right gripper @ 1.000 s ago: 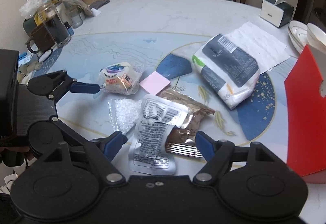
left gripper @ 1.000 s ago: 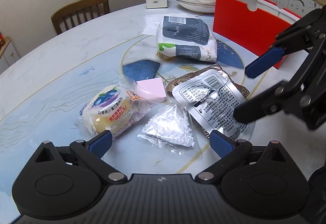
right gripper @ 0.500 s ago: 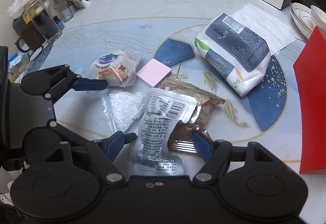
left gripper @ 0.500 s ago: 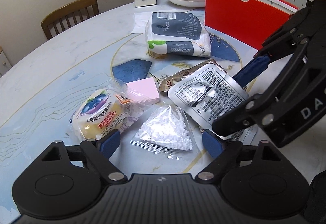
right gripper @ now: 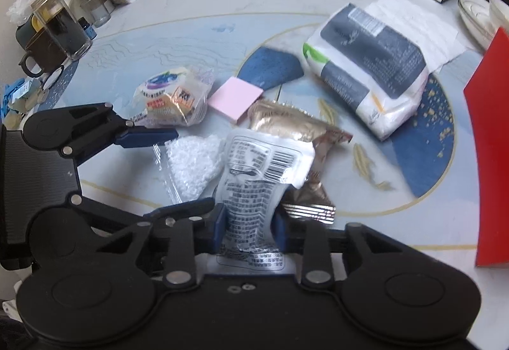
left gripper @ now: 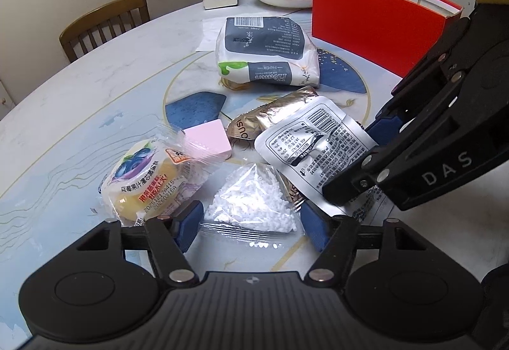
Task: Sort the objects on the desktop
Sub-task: 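Close left tool on the bead bag while right tool grasps the silver foil packet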
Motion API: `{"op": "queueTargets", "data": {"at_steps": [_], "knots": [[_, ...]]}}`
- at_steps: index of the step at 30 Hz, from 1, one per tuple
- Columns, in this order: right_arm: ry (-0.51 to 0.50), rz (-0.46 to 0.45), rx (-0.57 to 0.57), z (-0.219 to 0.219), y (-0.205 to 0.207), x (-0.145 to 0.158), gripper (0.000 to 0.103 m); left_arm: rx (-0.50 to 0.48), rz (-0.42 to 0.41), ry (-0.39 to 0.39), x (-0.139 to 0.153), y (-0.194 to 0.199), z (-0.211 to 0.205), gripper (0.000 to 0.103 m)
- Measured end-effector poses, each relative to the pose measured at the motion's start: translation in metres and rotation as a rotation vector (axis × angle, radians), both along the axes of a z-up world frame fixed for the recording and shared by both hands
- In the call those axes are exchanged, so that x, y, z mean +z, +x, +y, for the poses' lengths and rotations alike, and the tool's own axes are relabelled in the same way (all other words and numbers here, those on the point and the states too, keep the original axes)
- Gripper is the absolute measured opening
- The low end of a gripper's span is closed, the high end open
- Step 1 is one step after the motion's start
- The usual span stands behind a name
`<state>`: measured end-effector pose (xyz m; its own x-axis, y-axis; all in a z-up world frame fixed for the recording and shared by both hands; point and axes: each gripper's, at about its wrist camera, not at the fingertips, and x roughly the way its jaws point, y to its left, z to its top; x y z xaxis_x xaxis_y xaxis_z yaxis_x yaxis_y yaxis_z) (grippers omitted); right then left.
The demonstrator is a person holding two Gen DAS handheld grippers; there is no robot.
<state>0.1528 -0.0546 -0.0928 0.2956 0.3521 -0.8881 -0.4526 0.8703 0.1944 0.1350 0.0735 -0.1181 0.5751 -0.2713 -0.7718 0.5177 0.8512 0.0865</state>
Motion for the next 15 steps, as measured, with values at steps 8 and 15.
{"op": "queueTargets", "data": {"at_steps": [8,15], "knots": [[0.031,-0.006,0.022,-0.003,-0.002,0.003,0.022,0.023,0.014,-0.013,0.002,-0.004,-0.004,0.042],[0.069,-0.012,0.033,-0.012,-0.006,0.009,0.018,0.091,0.037,-0.051,0.005,-0.007,0.002,0.024]]}}
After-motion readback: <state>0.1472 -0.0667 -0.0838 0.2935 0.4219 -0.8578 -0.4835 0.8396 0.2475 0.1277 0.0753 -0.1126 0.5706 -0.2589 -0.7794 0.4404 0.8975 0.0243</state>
